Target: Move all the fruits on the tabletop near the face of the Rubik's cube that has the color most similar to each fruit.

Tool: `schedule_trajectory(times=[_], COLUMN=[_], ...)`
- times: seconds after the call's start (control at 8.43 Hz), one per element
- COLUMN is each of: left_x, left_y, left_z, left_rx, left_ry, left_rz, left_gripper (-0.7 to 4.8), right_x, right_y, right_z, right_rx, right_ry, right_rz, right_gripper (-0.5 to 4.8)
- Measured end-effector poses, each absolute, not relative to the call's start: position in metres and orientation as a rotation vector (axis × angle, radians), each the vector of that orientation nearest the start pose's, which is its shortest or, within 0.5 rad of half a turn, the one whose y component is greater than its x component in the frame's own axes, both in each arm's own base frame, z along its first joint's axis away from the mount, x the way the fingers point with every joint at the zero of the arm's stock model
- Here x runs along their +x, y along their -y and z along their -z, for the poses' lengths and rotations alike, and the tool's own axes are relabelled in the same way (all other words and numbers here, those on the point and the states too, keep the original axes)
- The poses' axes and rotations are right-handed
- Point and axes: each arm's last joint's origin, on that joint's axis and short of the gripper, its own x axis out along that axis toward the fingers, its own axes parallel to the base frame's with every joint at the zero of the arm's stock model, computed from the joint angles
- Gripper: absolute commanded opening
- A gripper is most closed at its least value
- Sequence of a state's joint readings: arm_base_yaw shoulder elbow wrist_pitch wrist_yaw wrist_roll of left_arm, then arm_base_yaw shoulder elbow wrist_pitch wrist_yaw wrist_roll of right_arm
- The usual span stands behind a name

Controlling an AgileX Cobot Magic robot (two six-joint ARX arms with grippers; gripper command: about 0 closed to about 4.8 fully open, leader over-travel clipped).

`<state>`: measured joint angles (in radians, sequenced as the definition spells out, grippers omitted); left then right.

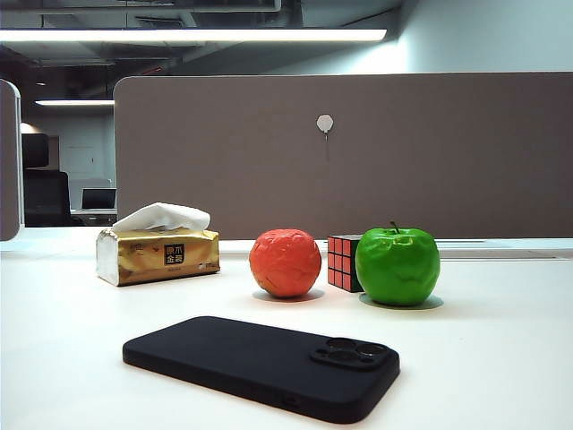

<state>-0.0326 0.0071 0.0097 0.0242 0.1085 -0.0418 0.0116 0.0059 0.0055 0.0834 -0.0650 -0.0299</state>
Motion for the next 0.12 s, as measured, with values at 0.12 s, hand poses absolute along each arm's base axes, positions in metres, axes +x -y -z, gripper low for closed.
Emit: schedule_trajectory(times=[0.12], left_x=[0.0972], left_y=[0.0063], left_z=[-0.1686], left_rx=[-0.041], left_ry=[0.024], left_rz=[0.142], left_gripper=[-0.05], right_x=[0.0973], right_y=[-0.0030], right_z=[-0.1730], right_rx=[-0.032], right_ry=[0.084], right_rz=[-0.075], right_gripper=[-0.01])
